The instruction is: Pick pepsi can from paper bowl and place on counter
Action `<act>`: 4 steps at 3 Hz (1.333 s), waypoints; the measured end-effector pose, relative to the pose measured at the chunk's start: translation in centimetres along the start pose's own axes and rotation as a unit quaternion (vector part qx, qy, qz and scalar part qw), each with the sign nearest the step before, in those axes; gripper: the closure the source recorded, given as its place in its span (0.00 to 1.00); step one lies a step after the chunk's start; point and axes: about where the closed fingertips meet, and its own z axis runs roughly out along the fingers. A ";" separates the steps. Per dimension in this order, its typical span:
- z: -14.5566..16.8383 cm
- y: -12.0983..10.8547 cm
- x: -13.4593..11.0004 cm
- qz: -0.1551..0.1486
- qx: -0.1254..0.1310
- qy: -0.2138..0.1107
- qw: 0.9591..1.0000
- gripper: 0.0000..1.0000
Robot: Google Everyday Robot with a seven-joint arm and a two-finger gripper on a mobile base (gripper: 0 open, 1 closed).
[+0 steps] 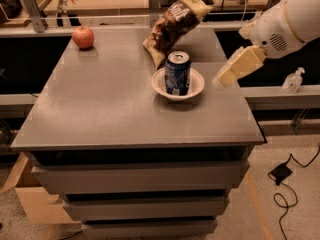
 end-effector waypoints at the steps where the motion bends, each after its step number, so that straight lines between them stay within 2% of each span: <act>1: 0.6 -0.3 -1.0 0.009 0.000 -0.023 1.000 0.00; 2: 0.6 -0.3 -1.0 0.009 0.000 -0.023 1.000 0.00; 3: 2.2 0.5 -1.6 0.014 -0.003 -0.035 0.999 0.00; 4: 5.6 2.3 -4.3 0.016 -0.008 -0.051 0.999 0.00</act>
Offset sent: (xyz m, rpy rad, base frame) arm 0.0093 0.0089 0.0035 0.0543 -0.0163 -0.0072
